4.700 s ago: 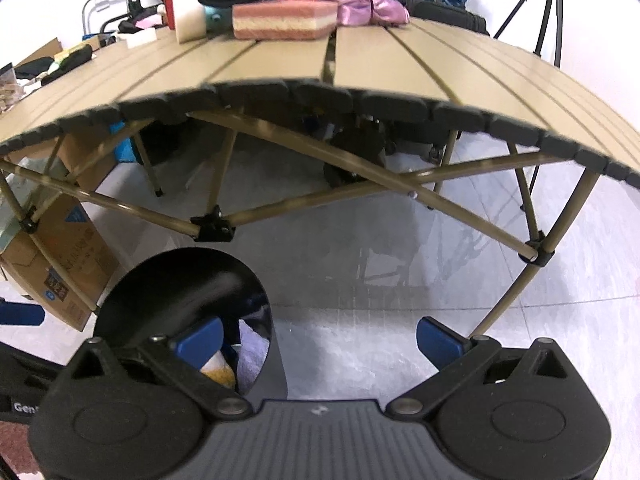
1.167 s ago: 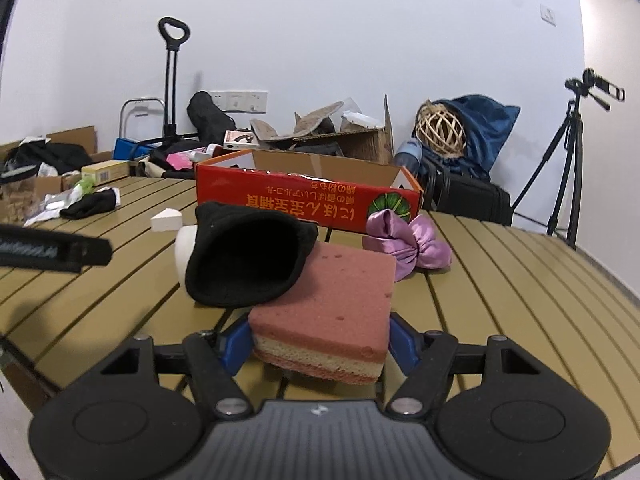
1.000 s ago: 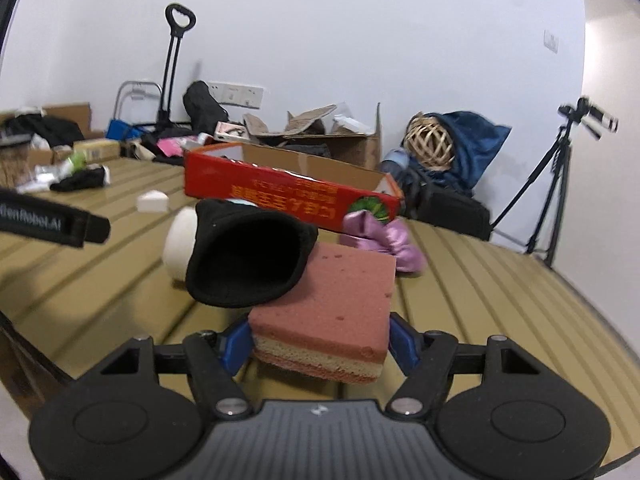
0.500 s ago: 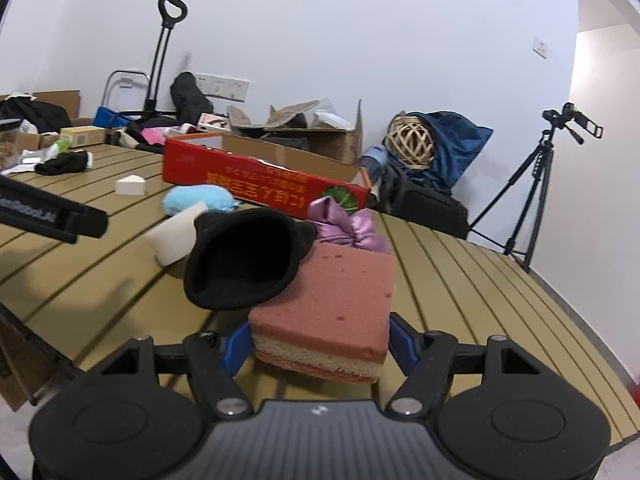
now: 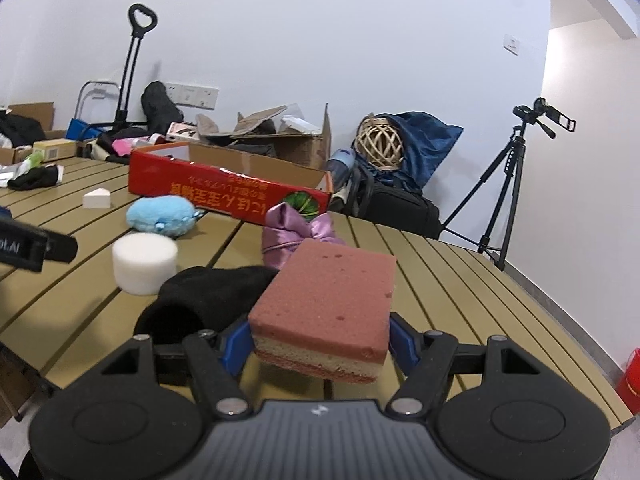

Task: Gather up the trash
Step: 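Close the left gripper on the white foam roll and lift it, then carry the white foam roll and pink sponge block off the table over the black bin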

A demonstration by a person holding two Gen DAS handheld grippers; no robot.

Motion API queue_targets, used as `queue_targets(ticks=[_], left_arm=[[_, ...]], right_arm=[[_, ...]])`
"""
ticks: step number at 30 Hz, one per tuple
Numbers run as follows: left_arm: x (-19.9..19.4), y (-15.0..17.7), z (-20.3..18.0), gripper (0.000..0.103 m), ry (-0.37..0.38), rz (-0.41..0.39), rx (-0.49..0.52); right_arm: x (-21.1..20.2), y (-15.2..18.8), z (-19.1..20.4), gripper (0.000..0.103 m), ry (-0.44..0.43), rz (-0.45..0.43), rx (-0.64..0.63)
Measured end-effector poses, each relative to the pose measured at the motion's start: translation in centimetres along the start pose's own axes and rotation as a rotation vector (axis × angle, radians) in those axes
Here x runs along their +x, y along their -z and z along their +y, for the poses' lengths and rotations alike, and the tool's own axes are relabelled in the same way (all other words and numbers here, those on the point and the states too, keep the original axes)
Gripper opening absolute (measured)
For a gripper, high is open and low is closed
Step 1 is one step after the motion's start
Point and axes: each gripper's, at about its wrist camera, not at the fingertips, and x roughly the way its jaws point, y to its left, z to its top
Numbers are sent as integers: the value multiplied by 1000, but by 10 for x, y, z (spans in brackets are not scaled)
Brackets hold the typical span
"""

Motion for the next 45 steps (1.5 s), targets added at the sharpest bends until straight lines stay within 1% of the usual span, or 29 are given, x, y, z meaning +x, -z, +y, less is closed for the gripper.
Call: queue_targets(ticks=[4, 9, 15, 22, 25, 28, 29, 30, 31, 32, 33, 36, 40, 45], left_arm=[[8, -1, -15, 103, 25, 20, 33], [25, -6, -34, 103, 33, 43, 58], [51, -14, -44, 103, 40, 88, 31], [73, -19, -49, 103, 8, 132, -2], [77, -19, -50, 103, -7, 131, -9], [78, -18, -51, 95, -4, 129, -15], [78, -18, -51, 89, -4, 129, -16], [78, -19, -52, 80, -2, 131, -18], [77, -19, -52, 75, 2, 129, -18], [76, -19, -53, 65, 5, 123, -17], [75, -20, -54, 59, 13, 122, -17], [68, -22, -54, 58, 11, 102, -25], [55, -25, -56, 58, -6, 73, -7], [34, -28, -56, 58, -31, 59, 17]], right_arm=[[3, 0, -11, 69, 10, 4, 22], [9, 3, -30, 69, 24, 16, 71], [12, 6, -43, 69, 25, 25, 109], [12, 6, -49, 69, 15, 23, 126], [11, 5, -48, 69, 6, 19, 126], [8, 4, -47, 69, -7, 14, 124], [8, 4, -46, 69, -11, 12, 123], [7, 4, -46, 69, -16, 11, 122], [6, 4, -45, 69, -19, 9, 121], [6, 4, -45, 69, -23, 8, 121], [5, 4, -45, 69, -27, 5, 120], [1, 3, -46, 69, -37, -2, 121], [-5, 3, -46, 69, -52, -15, 125], [-13, 4, -46, 69, -78, -25, 131]])
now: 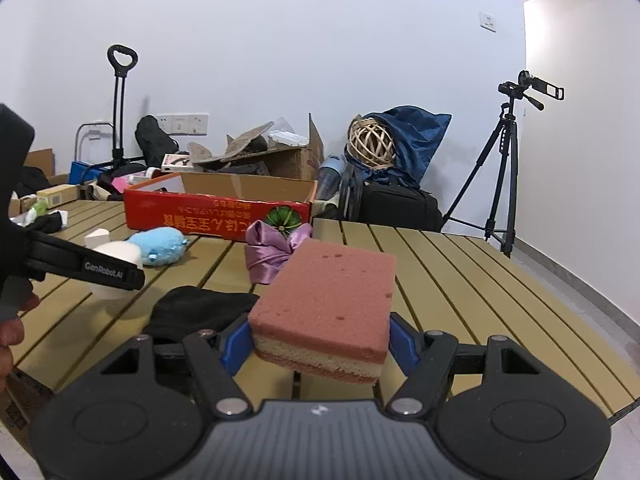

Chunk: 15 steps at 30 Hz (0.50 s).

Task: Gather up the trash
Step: 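Carry the white foam roll and pink sponge block off the table over the black bin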

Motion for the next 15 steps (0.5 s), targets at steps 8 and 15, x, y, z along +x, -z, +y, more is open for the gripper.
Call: queue_targets(ticks=[8, 15], left_arm=[[-44, 13, 10, 58, -32, 0, 20], [-81, 36, 21, 58, -44, 4, 38]], right_arm=[[-19, 4, 4, 69, -32, -18, 21], [-46, 16, 5, 69, -43, -37, 55]])
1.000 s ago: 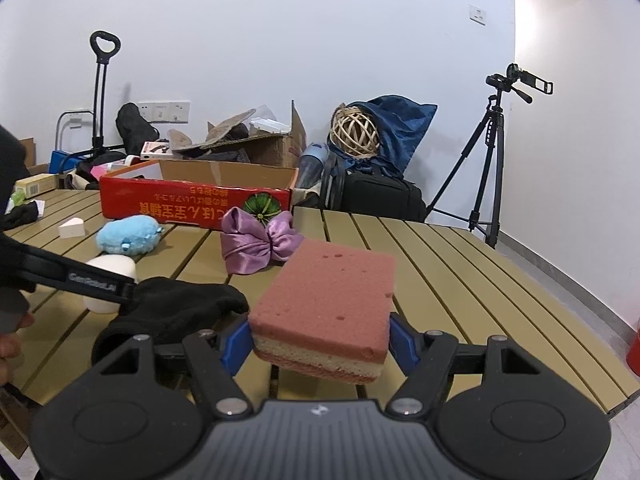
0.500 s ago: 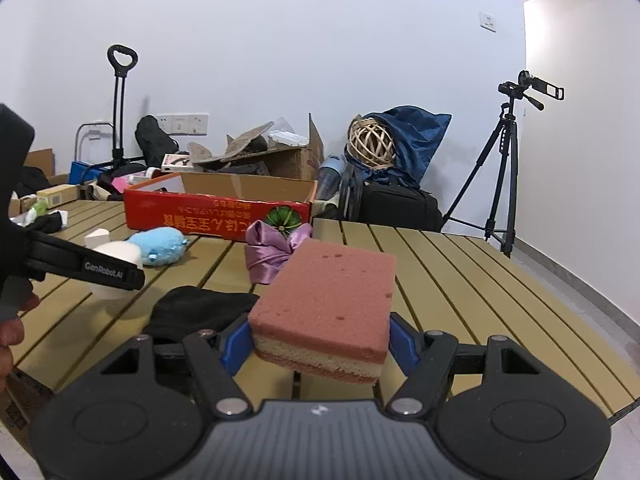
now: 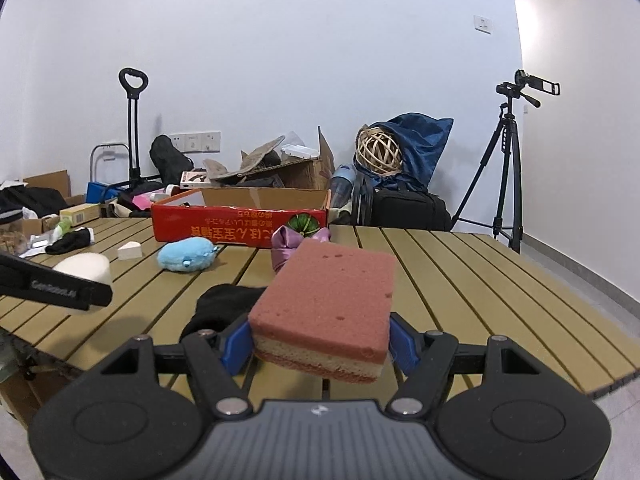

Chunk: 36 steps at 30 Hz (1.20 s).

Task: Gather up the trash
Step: 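Carry the white foam roll and pink sponge block off the table over the black bin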

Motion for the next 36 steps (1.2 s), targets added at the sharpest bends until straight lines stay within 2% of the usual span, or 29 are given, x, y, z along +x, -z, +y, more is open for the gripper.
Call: queue_targets(ticks=[7, 14, 23, 36], left_arm=[[-28, 20, 10, 58, 14, 4, -4], [-53, 43, 19, 58, 33, 0, 6], [-71, 78, 31, 58, 62, 32, 5], [-69, 134, 47, 58, 63, 150, 20]], right_arm=[[-35, 17, 6, 69, -10, -27, 21], [-69, 37, 15, 69, -21, 7, 15], [-88, 72, 42, 69, -64, 116, -53], [-89, 116, 71, 69, -131, 313, -92]])
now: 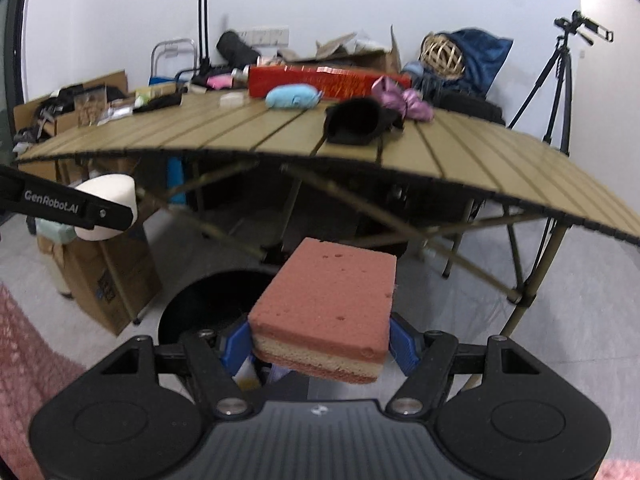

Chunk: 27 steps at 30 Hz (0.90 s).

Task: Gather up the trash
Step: 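Carry the white foam roll and pink sponge block off the table over the black bin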

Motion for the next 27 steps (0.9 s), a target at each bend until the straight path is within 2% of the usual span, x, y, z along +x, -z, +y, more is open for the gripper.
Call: queue_targets(ticks=[12, 24, 27], left_arm=[[22, 40, 10, 58, 18, 105, -14], [47, 65, 20, 57, 17, 212, -47], [53, 68, 26, 57, 13, 230, -63]], right_arm=[[27, 20, 12, 69, -33, 181, 9], [57, 36, 21, 69, -68, 342, 13], [62, 38, 24, 69, -86, 358, 15]])
